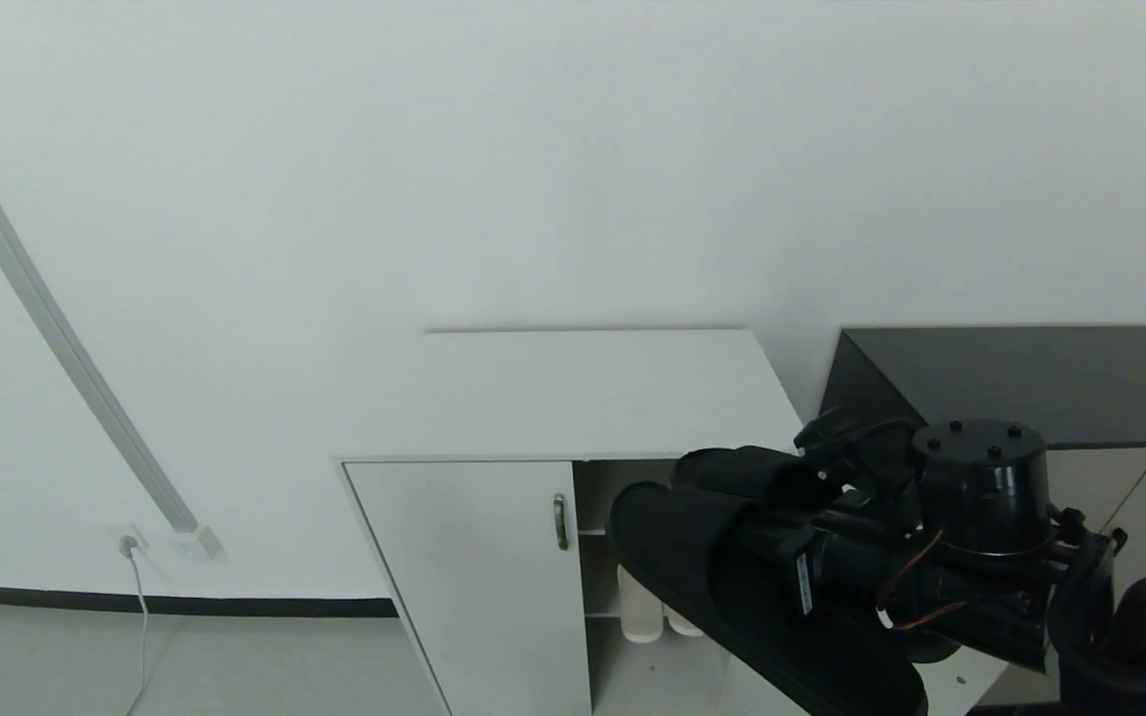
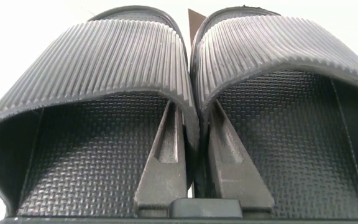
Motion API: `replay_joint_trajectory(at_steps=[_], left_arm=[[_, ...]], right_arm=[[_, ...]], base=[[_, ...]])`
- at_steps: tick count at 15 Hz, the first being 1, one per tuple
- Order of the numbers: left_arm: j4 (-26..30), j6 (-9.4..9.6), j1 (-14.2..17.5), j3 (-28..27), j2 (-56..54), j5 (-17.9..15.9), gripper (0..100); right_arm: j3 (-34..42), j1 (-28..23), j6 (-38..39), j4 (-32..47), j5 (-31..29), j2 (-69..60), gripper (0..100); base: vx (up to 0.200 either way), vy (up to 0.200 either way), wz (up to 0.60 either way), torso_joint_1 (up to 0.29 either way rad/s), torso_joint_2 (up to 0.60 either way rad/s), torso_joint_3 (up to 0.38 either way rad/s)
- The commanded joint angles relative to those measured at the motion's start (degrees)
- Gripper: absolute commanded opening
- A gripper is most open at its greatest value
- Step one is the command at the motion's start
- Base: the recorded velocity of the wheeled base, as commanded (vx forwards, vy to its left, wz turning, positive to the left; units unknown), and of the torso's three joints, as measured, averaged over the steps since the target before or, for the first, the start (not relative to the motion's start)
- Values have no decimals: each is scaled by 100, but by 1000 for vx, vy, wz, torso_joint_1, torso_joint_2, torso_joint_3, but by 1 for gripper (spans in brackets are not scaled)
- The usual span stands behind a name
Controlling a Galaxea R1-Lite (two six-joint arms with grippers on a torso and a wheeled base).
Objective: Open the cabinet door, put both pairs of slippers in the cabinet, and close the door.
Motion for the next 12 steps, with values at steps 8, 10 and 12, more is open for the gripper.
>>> replay_joint_trajectory(at_steps=[8,10,12], left_arm=[[0,-2,6,1,-5,2,0],[0,-2,6,1,4,2,0],[0,-2,6,1,4,11,0]], right_arm=[[54,40,-10,-7,4,32,0],[89,57,-10,-7,4,32,0],[98,66,-89,-7,4,32,0]], base=[[0,0,0,-175,403,223],[0,0,0,-234,552,317],[0,0,0,-234,562,325]])
